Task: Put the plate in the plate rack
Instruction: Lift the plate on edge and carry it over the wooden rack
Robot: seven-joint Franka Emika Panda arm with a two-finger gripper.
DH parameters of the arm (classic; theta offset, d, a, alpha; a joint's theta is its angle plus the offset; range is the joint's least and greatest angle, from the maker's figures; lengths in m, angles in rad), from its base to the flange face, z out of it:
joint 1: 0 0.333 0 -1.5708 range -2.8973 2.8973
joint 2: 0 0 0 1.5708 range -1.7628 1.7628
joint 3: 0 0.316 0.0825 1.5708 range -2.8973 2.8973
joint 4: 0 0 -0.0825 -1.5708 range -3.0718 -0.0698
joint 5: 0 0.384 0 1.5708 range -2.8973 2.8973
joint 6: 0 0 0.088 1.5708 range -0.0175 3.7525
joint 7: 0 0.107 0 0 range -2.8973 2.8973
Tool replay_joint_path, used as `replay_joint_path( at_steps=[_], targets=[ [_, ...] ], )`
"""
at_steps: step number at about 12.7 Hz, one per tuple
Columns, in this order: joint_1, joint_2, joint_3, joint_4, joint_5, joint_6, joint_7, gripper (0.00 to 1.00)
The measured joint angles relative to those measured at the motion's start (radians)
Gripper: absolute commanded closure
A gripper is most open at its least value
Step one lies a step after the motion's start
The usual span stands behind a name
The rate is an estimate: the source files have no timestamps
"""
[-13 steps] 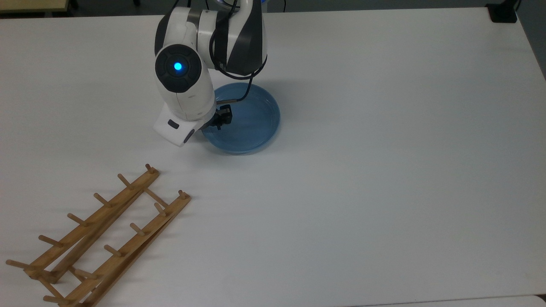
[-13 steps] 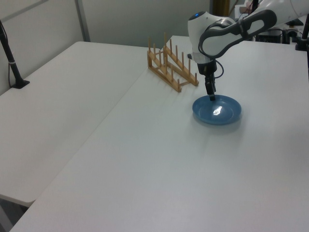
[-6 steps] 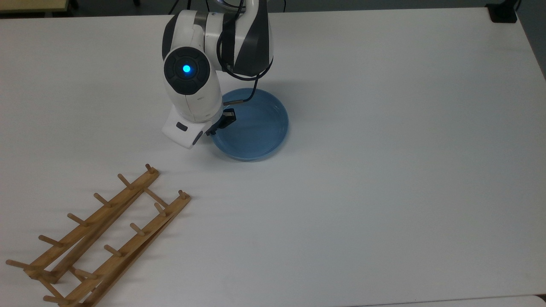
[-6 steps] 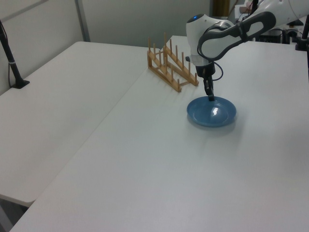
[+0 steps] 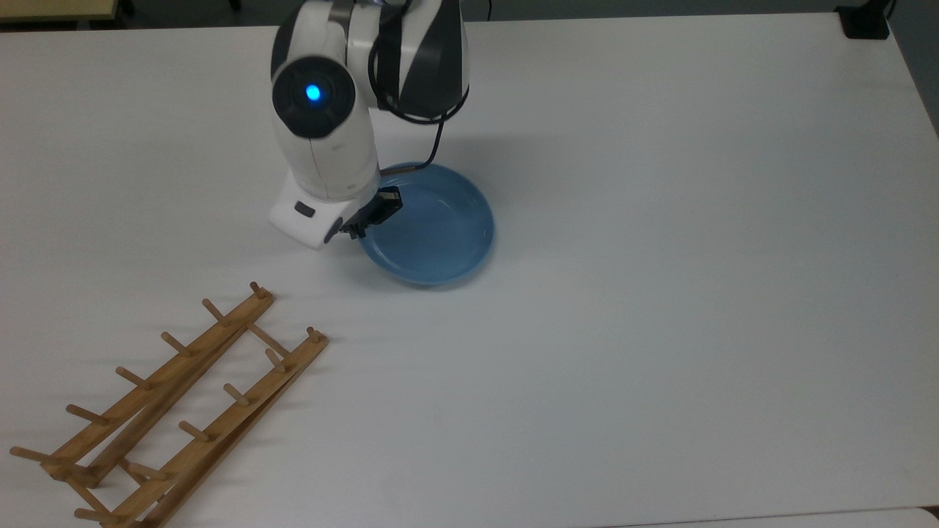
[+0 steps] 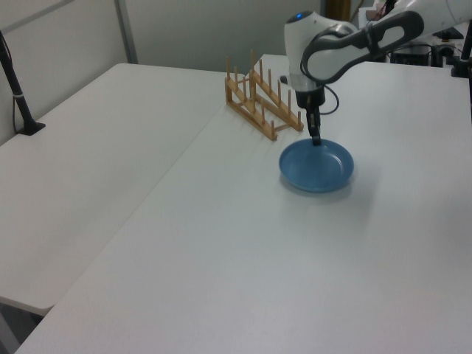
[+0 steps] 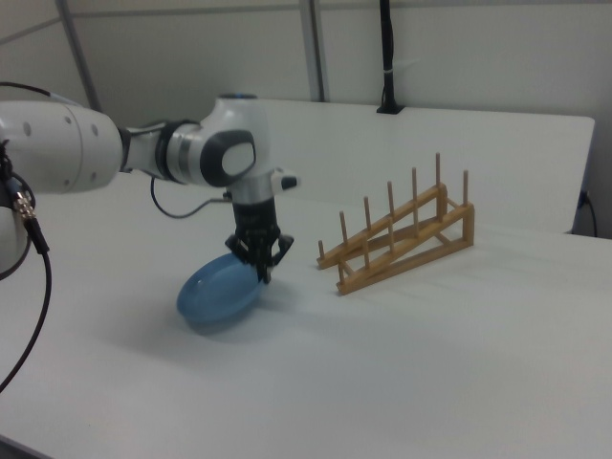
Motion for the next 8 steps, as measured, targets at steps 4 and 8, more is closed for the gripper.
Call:
replay_joint_path(
  at_steps=[4, 8],
  targets=[
    [-0.021, -0.072, 0.0, 0.065, 0.0, 0.174, 0.0, 1.0],
    [-0.043, -0.072, -0.003, 0.065, 0.0, 0.538, 0.0, 1.0]
  ],
)
